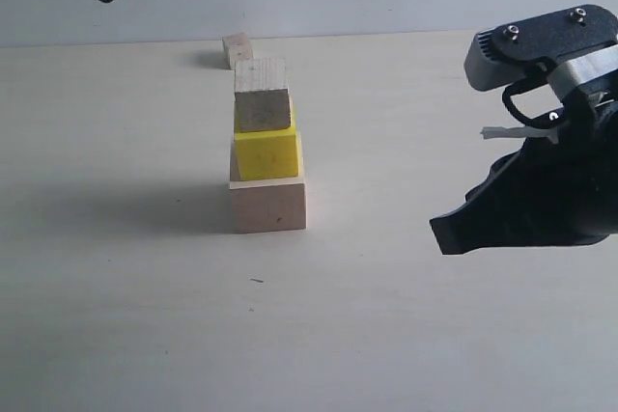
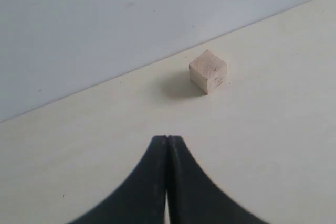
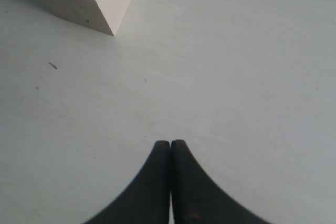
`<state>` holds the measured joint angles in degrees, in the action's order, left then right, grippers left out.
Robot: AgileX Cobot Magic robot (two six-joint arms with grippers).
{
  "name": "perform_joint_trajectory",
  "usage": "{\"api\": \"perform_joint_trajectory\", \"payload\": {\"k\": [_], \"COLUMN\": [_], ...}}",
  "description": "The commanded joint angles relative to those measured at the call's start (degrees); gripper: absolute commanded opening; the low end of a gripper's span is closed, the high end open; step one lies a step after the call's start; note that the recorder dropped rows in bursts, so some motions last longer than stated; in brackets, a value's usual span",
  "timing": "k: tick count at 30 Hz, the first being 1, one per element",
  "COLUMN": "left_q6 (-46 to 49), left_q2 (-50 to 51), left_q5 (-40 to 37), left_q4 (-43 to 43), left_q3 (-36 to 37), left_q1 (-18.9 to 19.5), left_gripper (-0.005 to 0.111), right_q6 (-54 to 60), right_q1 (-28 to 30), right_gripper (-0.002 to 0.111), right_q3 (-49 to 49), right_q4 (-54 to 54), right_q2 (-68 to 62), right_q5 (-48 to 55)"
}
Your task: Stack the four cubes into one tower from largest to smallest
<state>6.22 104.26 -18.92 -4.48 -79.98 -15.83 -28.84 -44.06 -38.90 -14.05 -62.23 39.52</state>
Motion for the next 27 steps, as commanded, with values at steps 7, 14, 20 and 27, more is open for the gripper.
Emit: {"api": "perform_joint_trajectory", "payload": {"k": [7, 14, 20, 27], "left_q6": [2.1, 2.7, 2.7, 2.8], "left_q2": [16.4, 26.0, 33.7, 40.0], "left_q5": [-0.3, -0.3, -0.3, 0.0], "left_q4": [2.0, 5.7, 6.1, 7.1], "left_q3": [-18.6, -30.0, -36.8, -43.1], "left_q1": [-0.1, -0.1, -0.1, -0.1], "left_gripper": [0.0, 0.0, 0.0, 0.0], "right_q6": [0.4, 0.4, 0.4, 0.4], "right_q1": [0.0, 0.0, 0.0, 0.0], "right_gripper": [0.0, 0.0, 0.0, 0.0], "right_q3": [0.2, 0.2, 0.2, 0.2], "right_q4": [-1.2, -1.4, -1.5, -1.6], "right_q2": [0.2, 0.2, 0.1, -1.4], "right_q5": [-2.0, -2.3, -3.8, -4.1]}}
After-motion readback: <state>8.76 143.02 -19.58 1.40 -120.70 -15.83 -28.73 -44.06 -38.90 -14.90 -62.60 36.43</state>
